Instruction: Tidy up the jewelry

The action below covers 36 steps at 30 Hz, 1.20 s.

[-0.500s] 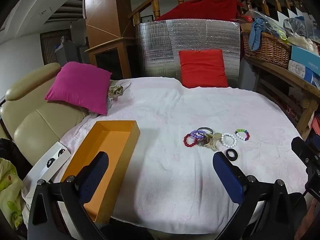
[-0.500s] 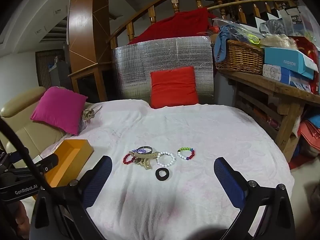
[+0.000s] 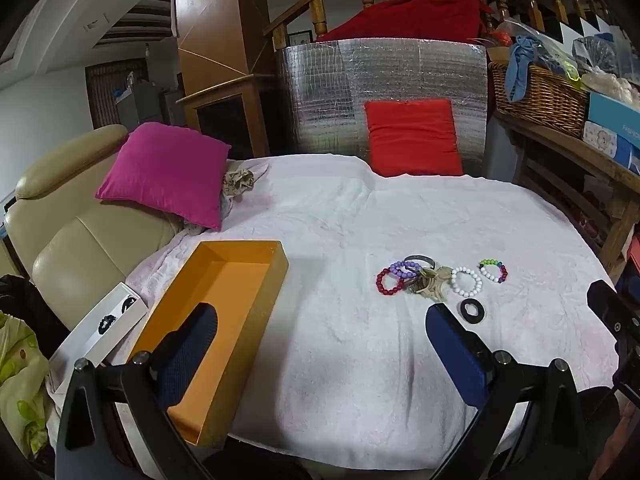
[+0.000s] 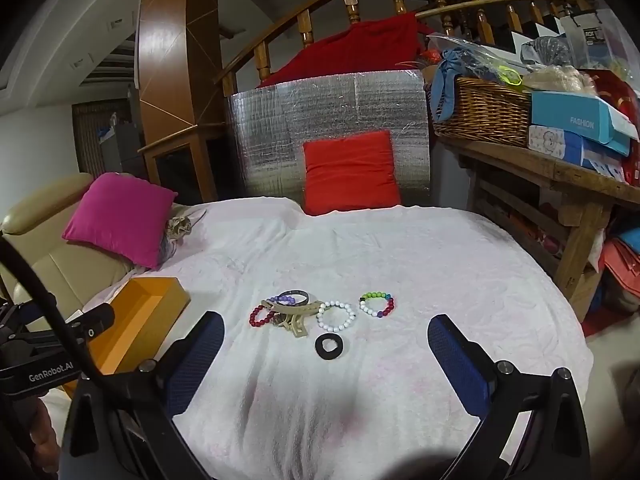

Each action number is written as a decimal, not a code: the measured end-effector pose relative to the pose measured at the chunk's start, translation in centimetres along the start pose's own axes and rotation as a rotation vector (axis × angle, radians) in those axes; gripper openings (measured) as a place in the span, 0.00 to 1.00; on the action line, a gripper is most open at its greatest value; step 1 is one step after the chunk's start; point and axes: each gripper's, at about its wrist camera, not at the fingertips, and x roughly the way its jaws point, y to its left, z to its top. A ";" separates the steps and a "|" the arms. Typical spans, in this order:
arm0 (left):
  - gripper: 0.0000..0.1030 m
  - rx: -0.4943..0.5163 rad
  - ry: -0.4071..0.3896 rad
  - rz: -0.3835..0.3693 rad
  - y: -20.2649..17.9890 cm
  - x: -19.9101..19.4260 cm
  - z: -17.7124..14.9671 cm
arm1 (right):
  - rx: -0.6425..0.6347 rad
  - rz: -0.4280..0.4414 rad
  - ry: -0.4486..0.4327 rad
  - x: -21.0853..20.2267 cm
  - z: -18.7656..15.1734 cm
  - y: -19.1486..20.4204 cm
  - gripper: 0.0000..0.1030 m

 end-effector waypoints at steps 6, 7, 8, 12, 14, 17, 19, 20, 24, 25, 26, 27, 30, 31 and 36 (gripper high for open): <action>1.00 0.011 -0.001 0.005 -0.2 0.0 0.0 | 0.020 0.005 0.001 0.1 -0.3 -0.5 1.00; 1.00 0.014 -0.002 0.005 -0.4 0.0 0.0 | 0.021 0.006 0.002 0.2 -0.3 -0.5 1.00; 1.00 0.016 -0.001 0.004 -0.4 0.0 0.0 | 0.022 0.006 0.003 0.2 -0.4 -0.5 1.00; 1.00 0.019 -0.013 0.013 -0.4 -0.3 0.0 | 0.015 0.002 0.024 0.6 -0.5 -0.3 1.00; 1.00 0.019 -0.016 0.017 -0.3 -0.4 -0.1 | -0.001 -0.006 0.039 0.9 -0.6 -0.1 1.00; 1.00 0.020 -0.018 0.022 -0.2 -0.4 -0.1 | -0.016 -0.038 0.076 1.6 -0.8 0.2 1.00; 1.00 0.018 -0.017 0.024 -0.2 -0.3 -0.1 | -0.016 -0.041 0.095 2.0 -0.9 0.3 1.00; 1.00 0.017 -0.016 0.025 -0.1 -0.3 -0.1 | -0.016 -0.042 0.100 2.1 -0.9 0.4 1.00; 1.00 0.013 -0.009 0.026 0.2 0.0 -0.2 | -0.020 -0.032 0.116 2.6 -1.1 0.7 1.00; 1.00 0.013 -0.007 0.027 0.3 0.1 -0.2 | -0.020 -0.030 0.116 2.6 -1.1 0.9 1.00; 1.00 0.012 -0.003 0.027 0.5 0.3 -0.2 | -0.022 -0.027 0.115 2.7 -1.1 1.0 1.00; 1.00 0.010 0.002 0.026 0.5 0.5 -0.2 | -0.025 -0.026 0.115 2.7 -1.1 1.1 1.00; 1.00 0.007 0.011 0.028 0.7 0.9 -0.2 | -0.031 -0.023 0.119 3.0 -0.9 1.5 1.00; 1.00 0.005 0.014 0.028 0.7 1.1 -0.1 | -0.031 -0.019 0.120 3.1 -0.9 1.6 1.00; 1.00 -0.006 0.017 0.034 1.1 1.6 0.2 | -0.039 -0.014 0.125 3.8 -0.6 2.2 1.00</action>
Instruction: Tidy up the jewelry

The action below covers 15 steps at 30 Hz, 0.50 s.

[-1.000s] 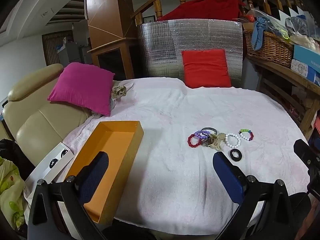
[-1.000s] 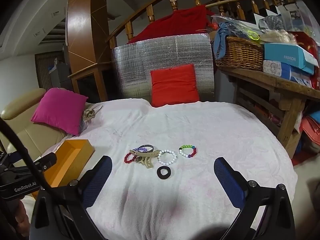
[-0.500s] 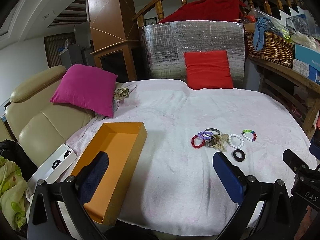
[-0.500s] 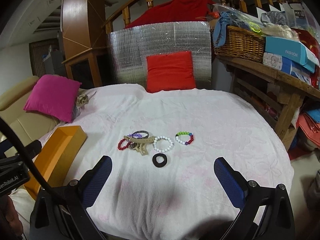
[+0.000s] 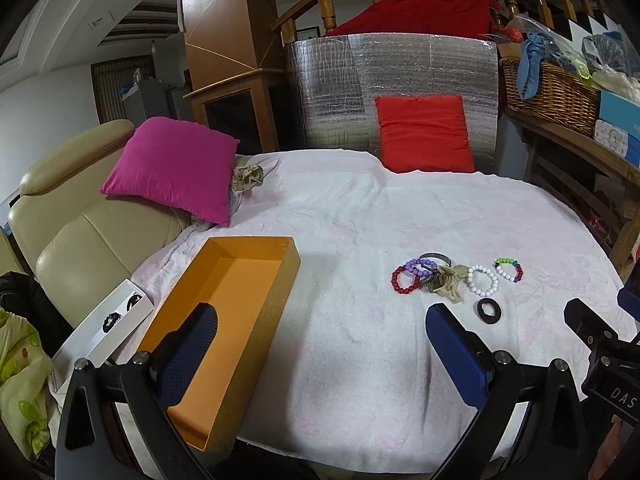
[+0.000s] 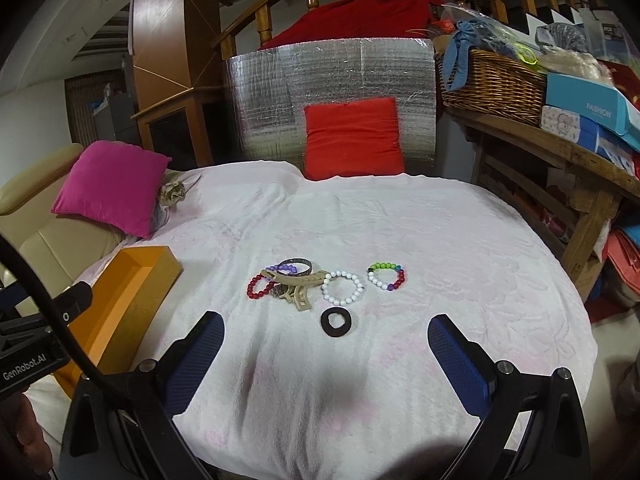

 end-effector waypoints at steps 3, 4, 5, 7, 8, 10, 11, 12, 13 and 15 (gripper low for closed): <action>1.00 -0.005 0.001 0.006 0.2 0.3 0.2 | -0.002 0.005 0.001 0.4 0.2 0.2 1.00; 1.00 -0.007 0.001 0.006 0.3 0.4 0.2 | -0.004 0.005 0.001 0.4 0.3 0.3 1.00; 1.00 -0.009 0.002 0.006 0.4 0.5 0.3 | -0.006 0.005 0.001 0.5 0.3 0.3 1.00; 1.00 -0.010 0.004 0.008 0.4 0.7 0.5 | -0.007 0.006 0.001 0.7 0.5 0.4 1.00; 1.00 -0.012 0.007 0.008 0.5 0.9 0.5 | -0.006 0.007 0.002 0.8 0.5 0.4 1.00; 1.00 -0.013 0.012 0.009 0.4 1.2 0.6 | -0.002 0.009 0.004 1.0 0.7 0.3 1.00; 1.00 -0.014 0.015 0.011 0.4 1.3 0.7 | -0.002 0.009 0.004 1.1 0.8 0.2 1.00; 1.00 -0.014 0.018 0.011 0.4 1.5 0.7 | -0.002 0.007 0.005 1.3 0.8 0.1 1.00; 1.00 -0.015 0.023 0.010 0.4 1.7 0.8 | -0.002 0.007 0.006 1.4 0.8 0.1 1.00; 1.00 -0.016 0.029 0.012 0.3 2.1 0.8 | 0.000 0.006 0.011 1.8 0.9 -0.1 1.00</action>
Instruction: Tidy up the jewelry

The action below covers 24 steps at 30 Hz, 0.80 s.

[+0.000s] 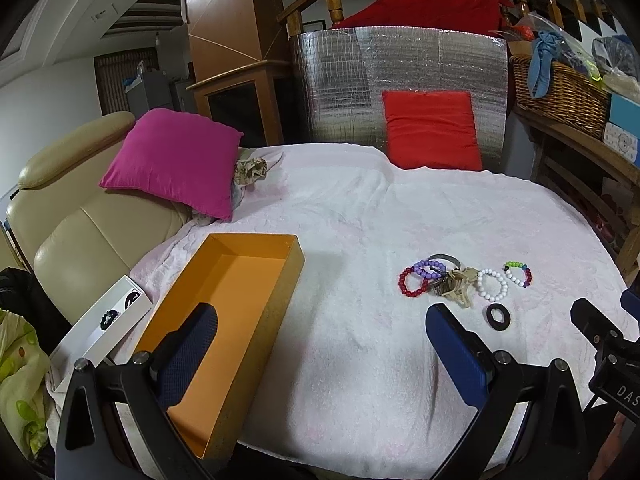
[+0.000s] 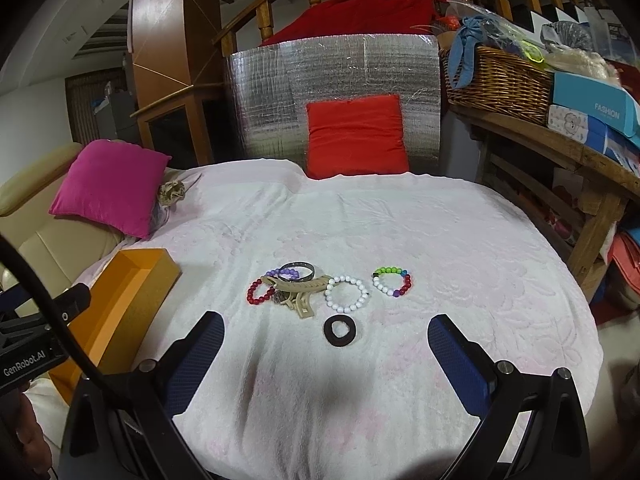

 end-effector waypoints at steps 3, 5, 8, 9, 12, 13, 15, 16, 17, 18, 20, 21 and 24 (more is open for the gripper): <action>1.00 0.001 0.009 0.002 -0.3 0.6 0.0 | 0.010 -0.002 0.003 0.6 0.2 -0.5 1.00; 1.00 0.004 0.017 0.003 -0.5 1.2 0.1 | 0.018 -0.005 0.006 1.2 0.3 -1.1 1.00; 1.00 0.010 0.025 0.006 -1.1 1.9 0.3 | 0.040 -0.012 0.013 2.0 0.5 -2.1 1.00; 1.00 0.011 0.027 0.007 -1.2 2.1 0.3 | 0.050 -0.012 0.014 2.3 0.6 -2.4 1.00; 1.00 0.013 0.033 0.004 -1.5 2.4 0.5 | 0.074 -0.012 0.023 3.0 0.7 -3.3 1.00; 1.00 0.016 0.032 0.006 -1.6 2.5 0.5 | 0.080 -0.012 0.026 3.2 0.7 -3.5 1.00; 1.00 0.018 0.031 0.011 -1.7 2.5 0.5 | 0.088 -0.009 0.031 3.5 0.7 -3.7 1.00; 1.00 0.019 0.031 0.012 -1.7 2.5 0.5 | 0.088 -0.007 0.032 3.6 0.7 -3.6 1.00; 1.00 0.017 0.032 0.012 -1.6 2.6 0.5 | 0.086 -0.006 0.032 3.6 0.6 -3.6 1.00; 1.00 0.015 0.033 0.012 -1.6 2.6 0.5 | 0.081 -0.006 0.032 3.6 0.6 -3.5 1.00; 1.00 0.012 0.035 0.012 -1.5 2.6 0.5 | 0.072 -0.007 0.029 3.6 0.6 -3.3 1.00; 1.00 0.012 0.034 0.013 -1.5 2.6 0.6 | 0.070 -0.006 0.026 3.5 0.7 -3.3 1.00; 1.00 0.012 0.032 0.013 -1.5 2.6 0.6 | 0.067 -0.005 0.019 3.5 0.8 -3.3 1.00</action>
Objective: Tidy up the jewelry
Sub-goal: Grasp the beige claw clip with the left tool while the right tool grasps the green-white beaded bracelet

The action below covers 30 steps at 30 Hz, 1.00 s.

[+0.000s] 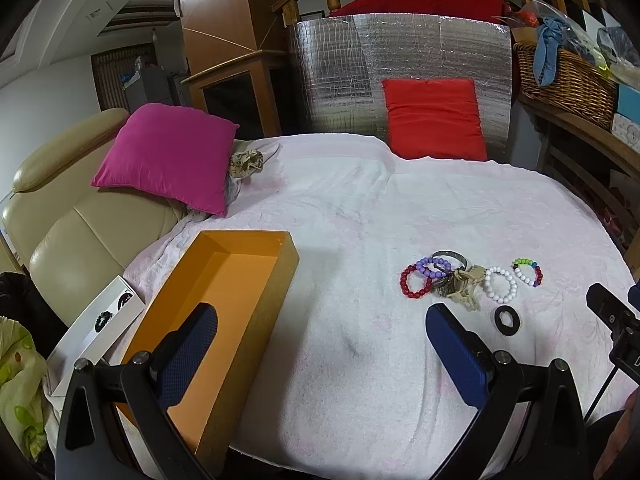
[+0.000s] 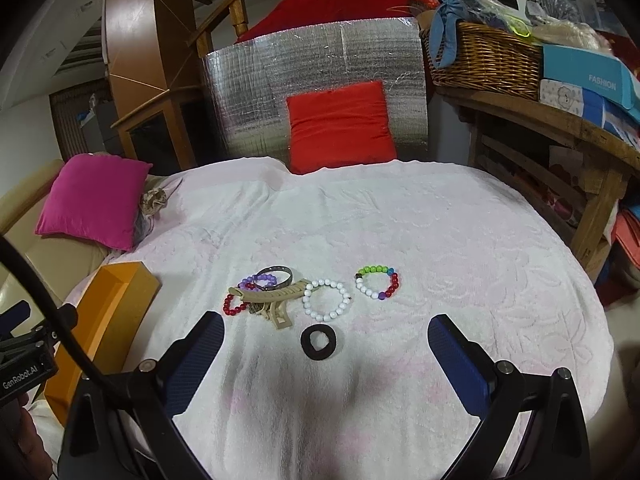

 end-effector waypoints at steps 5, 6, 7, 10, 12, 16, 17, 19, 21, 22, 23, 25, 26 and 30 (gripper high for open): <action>1.00 0.006 0.004 0.003 -0.2 0.4 0.1 | 0.003 -0.004 -0.004 0.4 0.3 -0.3 1.00; 1.00 0.007 0.006 0.002 -0.3 0.5 0.2 | 0.004 -0.005 -0.004 0.6 0.3 -0.5 1.00; 1.00 0.008 0.010 -0.002 -0.4 0.8 0.3 | 0.004 -0.007 -0.005 0.8 0.5 -0.6 1.00; 1.00 0.002 0.039 -0.035 -0.8 1.8 0.6 | -0.004 -0.017 -0.008 1.7 0.9 -1.6 1.00; 1.00 -0.022 0.066 -0.081 -1.1 3.3 1.2 | -0.002 -0.019 -0.011 2.6 1.4 -2.9 1.00; 1.00 -0.081 0.134 -0.175 -2.1 6.9 1.9 | 0.071 -0.040 0.013 5.3 2.4 -7.1 1.00; 1.00 -0.096 0.148 -0.202 -2.4 7.6 1.9 | 0.114 -0.032 0.019 6.0 2.6 -8.4 1.00; 1.00 -0.124 0.173 -0.243 -3.1 9.2 2.0 | 0.207 -0.013 0.022 7.0 2.6 -10.9 1.00; 1.00 -0.155 0.192 -0.304 -4.2 10.9 2.1 | 0.284 0.002 0.055 8.2 2.6 -12.6 1.00; 1.00 -0.164 0.205 -0.332 -4.7 11.6 2.2 | 0.318 0.026 0.075 8.7 2.5 -13.2 1.00; 1.00 -0.171 0.212 -0.361 -5.3 12.2 2.2 | 0.343 0.046 0.093 9.2 2.5 -13.6 1.00; 0.99 -0.178 0.218 -0.401 -6.2 13.1 2.3 | 0.370 0.064 0.120 9.9 2.4 -14.1 1.00; 0.96 -0.175 0.224 -0.424 -6.9 13.8 2.2 | 0.374 0.068 0.128 10.1 2.3 -14.2 1.00; 0.80 -0.189 0.280 -0.515 -8.7 16.0 2.1 | 0.392 0.088 0.145 11.4 2.4 -14.6 1.00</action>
